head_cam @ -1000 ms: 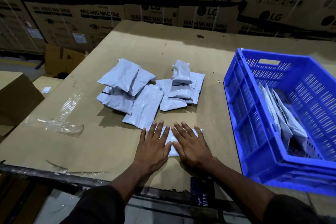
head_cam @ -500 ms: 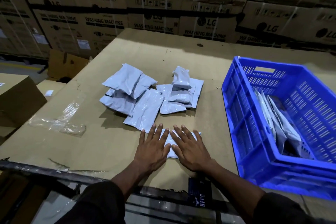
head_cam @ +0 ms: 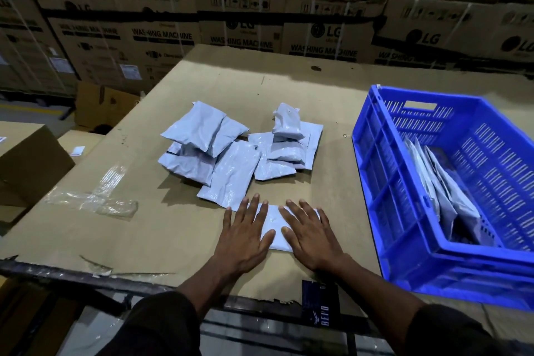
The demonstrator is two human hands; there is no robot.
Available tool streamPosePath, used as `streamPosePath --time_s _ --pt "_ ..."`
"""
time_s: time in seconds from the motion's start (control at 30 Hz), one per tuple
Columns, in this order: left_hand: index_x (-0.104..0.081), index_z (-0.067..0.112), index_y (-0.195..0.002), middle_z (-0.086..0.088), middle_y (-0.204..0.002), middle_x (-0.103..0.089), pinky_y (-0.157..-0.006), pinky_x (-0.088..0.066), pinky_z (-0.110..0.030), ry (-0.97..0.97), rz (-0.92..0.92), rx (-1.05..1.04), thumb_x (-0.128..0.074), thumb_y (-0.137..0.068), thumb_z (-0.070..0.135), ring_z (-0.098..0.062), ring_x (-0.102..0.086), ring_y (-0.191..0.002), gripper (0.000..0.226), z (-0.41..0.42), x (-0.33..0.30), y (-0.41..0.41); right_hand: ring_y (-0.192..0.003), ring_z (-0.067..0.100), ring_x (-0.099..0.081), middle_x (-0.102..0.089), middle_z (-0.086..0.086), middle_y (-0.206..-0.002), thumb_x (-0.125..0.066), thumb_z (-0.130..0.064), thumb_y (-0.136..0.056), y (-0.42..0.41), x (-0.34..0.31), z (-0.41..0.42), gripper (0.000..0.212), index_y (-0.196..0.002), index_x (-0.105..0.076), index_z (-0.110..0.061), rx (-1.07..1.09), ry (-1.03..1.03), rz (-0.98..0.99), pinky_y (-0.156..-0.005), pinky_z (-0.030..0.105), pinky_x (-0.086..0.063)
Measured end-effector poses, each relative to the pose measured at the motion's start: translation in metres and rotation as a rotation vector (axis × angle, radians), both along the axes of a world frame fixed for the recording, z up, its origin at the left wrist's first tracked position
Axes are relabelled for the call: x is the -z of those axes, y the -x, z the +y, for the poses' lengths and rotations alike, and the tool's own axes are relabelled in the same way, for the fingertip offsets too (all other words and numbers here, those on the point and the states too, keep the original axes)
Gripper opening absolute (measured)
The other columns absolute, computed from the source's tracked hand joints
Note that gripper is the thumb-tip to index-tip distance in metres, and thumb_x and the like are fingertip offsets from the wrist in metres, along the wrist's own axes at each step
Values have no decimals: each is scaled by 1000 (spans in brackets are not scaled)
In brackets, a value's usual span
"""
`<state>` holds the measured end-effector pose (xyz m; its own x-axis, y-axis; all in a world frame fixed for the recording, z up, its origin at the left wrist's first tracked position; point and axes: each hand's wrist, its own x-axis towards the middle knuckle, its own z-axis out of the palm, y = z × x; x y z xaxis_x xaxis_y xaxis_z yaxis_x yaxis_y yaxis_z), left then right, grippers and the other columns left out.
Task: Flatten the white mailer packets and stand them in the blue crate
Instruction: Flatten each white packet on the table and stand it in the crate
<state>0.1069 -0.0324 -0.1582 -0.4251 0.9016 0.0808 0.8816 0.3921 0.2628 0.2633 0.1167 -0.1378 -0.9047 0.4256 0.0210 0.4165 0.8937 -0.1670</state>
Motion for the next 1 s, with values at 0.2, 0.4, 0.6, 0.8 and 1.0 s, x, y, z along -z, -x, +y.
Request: streamPosePath --time_s 0.2,0.4,0.6,0.8,1.0 --pt "-48 22 -152 0 -163 -39 -117 -21 -61 2 133 -15 -26 -102 60 -29 -34 -151 67 1 7 3 -154 21 -4 -8 -8 -167 8 -64 -94 4 -12 10 75 -159 -13 -33 -74 -35 -91 -119 58 5" --pt "-50 19 -150 -2 -161 -42 -115 -26 -66 0 150 -11 -32 -101 58 -31 -34 -151 65 4 7 0 -154 20 -7 -11 -6 -167 -9 -56 -104 -3 2 11 63 -159 -20 -28 -62 -45 -20 -123 49 -9" --pt "-39 19 -157 -7 -168 -29 -118 -24 -62 -68 194 13 -36 -101 52 -30 -25 -155 65 -3 0 -4 -154 20 -9 -12 -8 -167 -11 -55 -104 1 -1 10 61 -159 -18 -30 -59 -59 -35 -123 47 -10" --pt "-45 26 -154 -2 -164 -38 -106 -43 -61 -23 141 -4 -36 -100 52 -35 -38 -148 60 -6 -1 -5 -153 27 -14 -13 -5 -167 -10 -55 -105 3 -2 8 61 -159 -20 -28 -58 -116 -65 -119 55 -2" --pt "-41 28 -155 0 -163 -39 -107 -41 -62 1 116 -3 -33 -100 51 -35 -36 -149 60 -3 1 -3 -152 21 -13 -11 -9 -167 -12 -53 -104 4 1 7 59 -159 -15 -33 -30 -39 -23 -121 50 -15"
